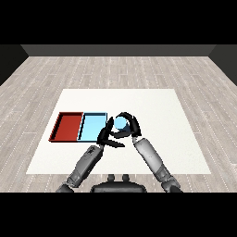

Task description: Pick the blue can and put it in the blue box

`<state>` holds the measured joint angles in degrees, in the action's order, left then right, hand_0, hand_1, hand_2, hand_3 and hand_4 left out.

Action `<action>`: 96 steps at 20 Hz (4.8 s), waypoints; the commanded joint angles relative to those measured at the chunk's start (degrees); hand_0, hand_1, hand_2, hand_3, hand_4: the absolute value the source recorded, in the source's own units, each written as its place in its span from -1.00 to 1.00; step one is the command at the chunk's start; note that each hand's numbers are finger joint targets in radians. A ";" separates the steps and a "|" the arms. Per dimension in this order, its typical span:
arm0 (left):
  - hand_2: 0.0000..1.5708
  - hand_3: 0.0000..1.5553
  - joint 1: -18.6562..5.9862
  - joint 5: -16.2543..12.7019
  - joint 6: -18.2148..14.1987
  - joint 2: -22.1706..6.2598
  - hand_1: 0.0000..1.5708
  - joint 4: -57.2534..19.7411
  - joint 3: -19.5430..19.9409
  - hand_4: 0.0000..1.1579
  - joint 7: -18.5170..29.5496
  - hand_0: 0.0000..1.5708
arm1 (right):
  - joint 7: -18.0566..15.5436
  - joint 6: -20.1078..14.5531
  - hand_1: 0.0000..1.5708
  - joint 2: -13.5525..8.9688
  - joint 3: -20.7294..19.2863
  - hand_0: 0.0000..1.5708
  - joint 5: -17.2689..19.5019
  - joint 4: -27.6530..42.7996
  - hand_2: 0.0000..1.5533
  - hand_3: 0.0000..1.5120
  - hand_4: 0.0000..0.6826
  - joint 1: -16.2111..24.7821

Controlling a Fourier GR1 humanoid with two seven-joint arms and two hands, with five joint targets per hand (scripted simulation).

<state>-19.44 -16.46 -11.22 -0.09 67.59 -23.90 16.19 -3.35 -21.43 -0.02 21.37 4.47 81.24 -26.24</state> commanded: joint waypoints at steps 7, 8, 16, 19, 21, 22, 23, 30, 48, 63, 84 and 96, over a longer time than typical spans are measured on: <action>-1.00 -1.00 -1.73 -3.49 -0.01 0.09 -1.00 -6.68 -2.30 -1.00 6.58 -1.00 | -3.96 -5.36 0.85 0.01 5.42 0.85 -7.32 -2.18 0.87 0.83 0.78 0.60; -1.00 -1.00 -6.39 -4.87 -1.67 0.09 -1.00 -5.93 -1.91 -1.00 2.21 -1.00 | -2.51 -1.70 0.85 0.01 3.11 0.85 -6.22 1.09 0.87 0.83 0.76 1.86; -1.00 -1.00 -9.10 -8.81 -4.31 0.09 -1.00 -9.35 -5.88 -0.67 3.78 -1.00 | -4.17 -4.82 0.86 0.01 4.43 0.86 -13.35 -2.74 0.87 0.83 0.75 -2.15; -1.00 -1.00 -5.27 -6.83 -11.37 0.09 -1.00 -2.95 -10.59 -0.18 -0.08 -1.00 | -2.88 -5.37 0.89 0.01 5.36 0.89 -12.86 1.20 0.89 0.84 0.73 -0.11; -1.00 -1.00 -11.91 -10.13 -8.66 0.09 -1.00 -12.76 -7.33 -0.08 3.10 -1.00 | -3.36 -5.71 0.88 0.01 5.68 0.88 -14.57 1.16 0.89 0.85 0.76 0.28; -1.00 -1.00 -11.48 -11.46 -11.51 0.09 -1.00 -10.32 -8.25 -0.01 3.00 -1.00 | -3.30 -8.46 0.87 0.01 8.46 0.87 -15.56 3.44 0.88 0.84 0.77 0.53; -0.87 -1.00 -13.46 -14.12 -13.55 0.08 -1.00 -11.68 -9.11 0.04 2.97 -1.00 | -8.74 -3.98 0.87 0.01 6.26 0.87 -15.85 0.89 0.87 0.84 0.78 4.38; 1.00 0.91 -10.66 -25.12 -13.10 0.07 1.00 -12.21 -13.35 0.45 11.74 1.00 | -9.79 -7.04 0.86 0.00 8.15 0.86 -18.39 0.89 0.86 0.85 0.85 3.80; 1.00 0.96 -10.06 -24.31 -11.49 0.07 1.00 -14.33 -11.62 0.96 21.33 1.00 | -5.56 0.63 -1.00 -0.01 6.27 -1.00 -14.19 1.29 -1.00 -1.00 -1.00 5.12; 1.00 0.97 -10.86 -18.44 -13.45 -5.08 1.00 -17.09 -4.81 0.99 20.45 1.00 | -9.71 3.06 -1.00 -0.62 -7.18 -1.00 -22.54 14.98 -1.00 -1.00 -1.00 13.53; 0.72 0.52 -23.79 -5.14 -19.27 -16.50 0.83 -45.11 -6.42 0.62 -10.47 0.83 | -14.98 12.96 -1.00 -4.70 -17.70 -1.00 -30.77 11.00 -1.00 -1.00 -1.00 20.88; 0.64 -0.49 -28.44 -8.36 -19.34 -10.67 0.79 -63.50 1.15 0.09 -13.89 0.79 | -14.65 11.50 -1.00 -4.85 -20.65 -1.00 -30.26 4.76 -1.00 -1.00 -1.00 16.21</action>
<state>-46.76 -22.37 -30.61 -10.17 6.87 -26.55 1.83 -19.03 -7.93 -4.91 1.41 -26.56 86.73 -7.58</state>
